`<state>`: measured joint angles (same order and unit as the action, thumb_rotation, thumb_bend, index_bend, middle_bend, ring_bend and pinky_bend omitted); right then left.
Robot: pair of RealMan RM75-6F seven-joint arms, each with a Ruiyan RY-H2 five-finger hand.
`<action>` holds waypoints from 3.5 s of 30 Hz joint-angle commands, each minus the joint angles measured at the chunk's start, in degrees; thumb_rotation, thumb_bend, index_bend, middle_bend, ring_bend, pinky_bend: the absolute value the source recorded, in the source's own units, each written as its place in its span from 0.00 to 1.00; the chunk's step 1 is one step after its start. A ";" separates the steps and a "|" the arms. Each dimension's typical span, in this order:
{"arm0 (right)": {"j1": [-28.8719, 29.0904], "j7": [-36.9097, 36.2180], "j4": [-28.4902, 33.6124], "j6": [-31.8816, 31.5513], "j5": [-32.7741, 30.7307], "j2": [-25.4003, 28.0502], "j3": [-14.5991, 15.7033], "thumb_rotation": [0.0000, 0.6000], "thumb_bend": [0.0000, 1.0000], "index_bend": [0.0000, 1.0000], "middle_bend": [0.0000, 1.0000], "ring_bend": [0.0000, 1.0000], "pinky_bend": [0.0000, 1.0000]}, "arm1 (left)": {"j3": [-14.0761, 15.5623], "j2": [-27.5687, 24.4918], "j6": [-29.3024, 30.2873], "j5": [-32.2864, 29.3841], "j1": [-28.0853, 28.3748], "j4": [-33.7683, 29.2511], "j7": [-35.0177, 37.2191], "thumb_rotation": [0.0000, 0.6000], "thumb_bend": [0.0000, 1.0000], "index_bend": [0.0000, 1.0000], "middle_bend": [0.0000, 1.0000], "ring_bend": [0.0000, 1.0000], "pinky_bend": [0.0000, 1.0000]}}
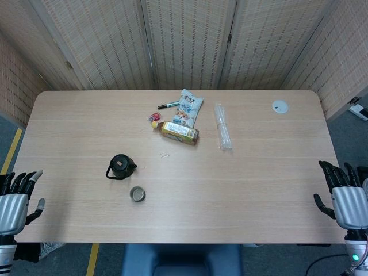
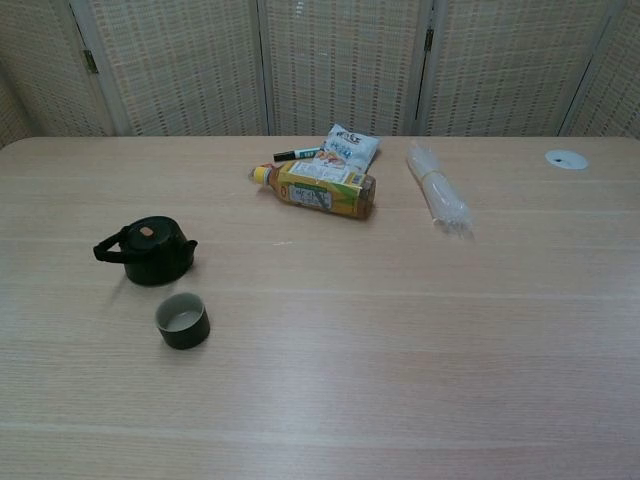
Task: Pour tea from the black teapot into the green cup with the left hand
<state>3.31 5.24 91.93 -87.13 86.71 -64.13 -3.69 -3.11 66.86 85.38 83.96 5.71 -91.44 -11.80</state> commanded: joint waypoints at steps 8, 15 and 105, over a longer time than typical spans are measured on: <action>0.00 -1.37 0.10 0.36 0.20 0.49 0.26 1.00 0.38 0.00 0.16 0.17 0.00 | -0.01 0.13 0.09 0.28 0.14 -0.01 -0.37 1.00 0.50 0.16 0.19 0.14 0.00; -0.18 -2.08 -0.23 0.53 0.05 0.51 0.40 1.00 0.38 0.00 0.16 0.17 0.00 | 0.07 0.04 0.07 0.55 0.22 -0.26 -0.49 1.00 0.50 0.16 0.20 0.15 0.00; -3.25 -2.80 1.24 -2.89 -1.13 2.77 -0.59 1.00 0.38 0.00 0.16 0.18 0.00 | -4.99 20.49 -36.24 -9.45 34.83 19.72 -1.63 1.00 0.21 0.16 0.20 0.13 0.00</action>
<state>0.07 2.46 93.19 -90.04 85.59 -61.35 -4.29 -8.19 87.17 49.38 74.84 40.40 -72.05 -13.15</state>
